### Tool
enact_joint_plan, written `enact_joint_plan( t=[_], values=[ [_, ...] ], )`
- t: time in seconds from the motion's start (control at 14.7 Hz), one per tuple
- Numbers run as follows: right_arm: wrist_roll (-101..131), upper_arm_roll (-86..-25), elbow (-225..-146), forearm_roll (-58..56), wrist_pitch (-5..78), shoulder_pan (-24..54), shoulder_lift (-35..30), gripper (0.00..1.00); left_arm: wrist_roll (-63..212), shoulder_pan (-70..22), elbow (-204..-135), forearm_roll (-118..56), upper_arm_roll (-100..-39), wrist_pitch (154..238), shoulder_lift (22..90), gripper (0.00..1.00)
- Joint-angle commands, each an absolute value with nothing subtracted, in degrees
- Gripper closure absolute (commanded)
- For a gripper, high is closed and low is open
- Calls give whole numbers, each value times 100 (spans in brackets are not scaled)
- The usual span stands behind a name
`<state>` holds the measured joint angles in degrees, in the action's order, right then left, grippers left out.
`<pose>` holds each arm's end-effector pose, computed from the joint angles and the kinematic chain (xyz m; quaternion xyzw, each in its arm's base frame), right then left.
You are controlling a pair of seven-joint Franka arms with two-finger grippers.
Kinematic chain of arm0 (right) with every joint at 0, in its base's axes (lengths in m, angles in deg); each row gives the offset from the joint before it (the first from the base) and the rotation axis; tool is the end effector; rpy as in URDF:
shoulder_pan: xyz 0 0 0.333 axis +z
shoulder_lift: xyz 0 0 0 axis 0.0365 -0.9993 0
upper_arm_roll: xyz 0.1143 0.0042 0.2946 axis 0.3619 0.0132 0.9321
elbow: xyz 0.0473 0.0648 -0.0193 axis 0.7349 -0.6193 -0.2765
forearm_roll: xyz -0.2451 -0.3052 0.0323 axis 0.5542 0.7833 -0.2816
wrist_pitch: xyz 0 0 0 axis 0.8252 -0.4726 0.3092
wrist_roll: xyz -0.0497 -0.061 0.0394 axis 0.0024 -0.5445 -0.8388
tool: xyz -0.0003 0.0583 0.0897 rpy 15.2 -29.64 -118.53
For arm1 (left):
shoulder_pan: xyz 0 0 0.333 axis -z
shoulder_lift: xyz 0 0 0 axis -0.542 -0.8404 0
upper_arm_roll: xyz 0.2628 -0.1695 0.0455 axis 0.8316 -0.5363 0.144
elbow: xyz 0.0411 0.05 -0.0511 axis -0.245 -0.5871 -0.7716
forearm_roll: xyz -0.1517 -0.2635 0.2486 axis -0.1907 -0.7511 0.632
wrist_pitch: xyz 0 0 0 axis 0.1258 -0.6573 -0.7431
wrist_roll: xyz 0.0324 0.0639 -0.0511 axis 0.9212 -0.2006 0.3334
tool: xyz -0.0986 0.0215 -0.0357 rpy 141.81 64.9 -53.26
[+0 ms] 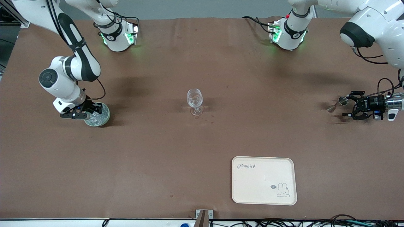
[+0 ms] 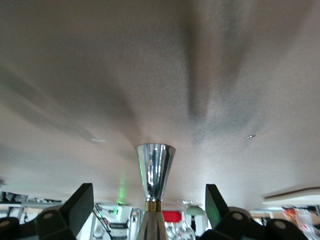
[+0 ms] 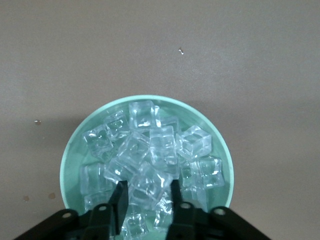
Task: Pour wine and add ice with both arms
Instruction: 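Grasp an ice cube with the right gripper while the left gripper lifts the jigger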
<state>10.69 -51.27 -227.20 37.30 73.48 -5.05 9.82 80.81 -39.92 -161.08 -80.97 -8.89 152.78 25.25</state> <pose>0.4872 -0.0372 0.2227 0.9998 -0.0178 0.0084 0.0102 0.4894 0.3326 0.1319 0.6650 0.5782 -0.3575 0.3092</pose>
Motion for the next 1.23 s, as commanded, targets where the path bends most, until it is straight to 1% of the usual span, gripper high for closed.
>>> enact_joint_plan(
  t=[0.0, 0.14, 0.27, 0.41, 0.48, 0.55, 0.61, 0.89, 1.02, 1.16],
  values=[
    [1065, -5137, -22846, 3783, 7392, -481, 1042, 70, 8082, -4037, -16146, -8377, -852, 14971, 2485, 2],
    [1048, -5128, -22828, 3783, 7357, -481, 1042, 75, 8074, -4038, -16348, -8518, -852, 14944, 2477, 2],
    [1021, -5119, -22732, 3775, 7182, -481, 1051, 84, 8065, -4038, -16506, -8527, -869, 14900, 2477, 5],
    [1021, -5111, -22513, 3775, 6761, -481, 1077, 92, 8021, -4081, -16525, -8536, -948, 14891, 2477, 8],
    [1021, -5111, -22355, 3775, 6489, -473, 1094, 94, 8021, -4082, -16525, -8527, -957, 14873, 2477, 10],
    [1021, -5111, -22215, 3775, 6277, -446, 1103, 94, 8012, -4090, -16525, -8544, -957, 14847, 2477, 18],
    [1021, -5111, -22143, 3775, 6188, -446, 1103, 95, 8012, -4090, -16525, -8606, -957, 14838, 2477, 21],
    [1021, -5102, -21880, 3775, 5916, -446, 1182, 97, 8021, -4090, -16525, -8703, -957, 14715, 2485, 25],
    [1021, -5111, -21477, 3775, 5286, -455, 1323, 98, 8021, -4125, -16516, -8747, -957, 14715, 2485, 26],
    [1021, -5111, -20854, 3775, 4425, -464, 1393, 99, 8021, -4169, -16525, -8756, -957, 14715, 2477, 31]
  ],
)
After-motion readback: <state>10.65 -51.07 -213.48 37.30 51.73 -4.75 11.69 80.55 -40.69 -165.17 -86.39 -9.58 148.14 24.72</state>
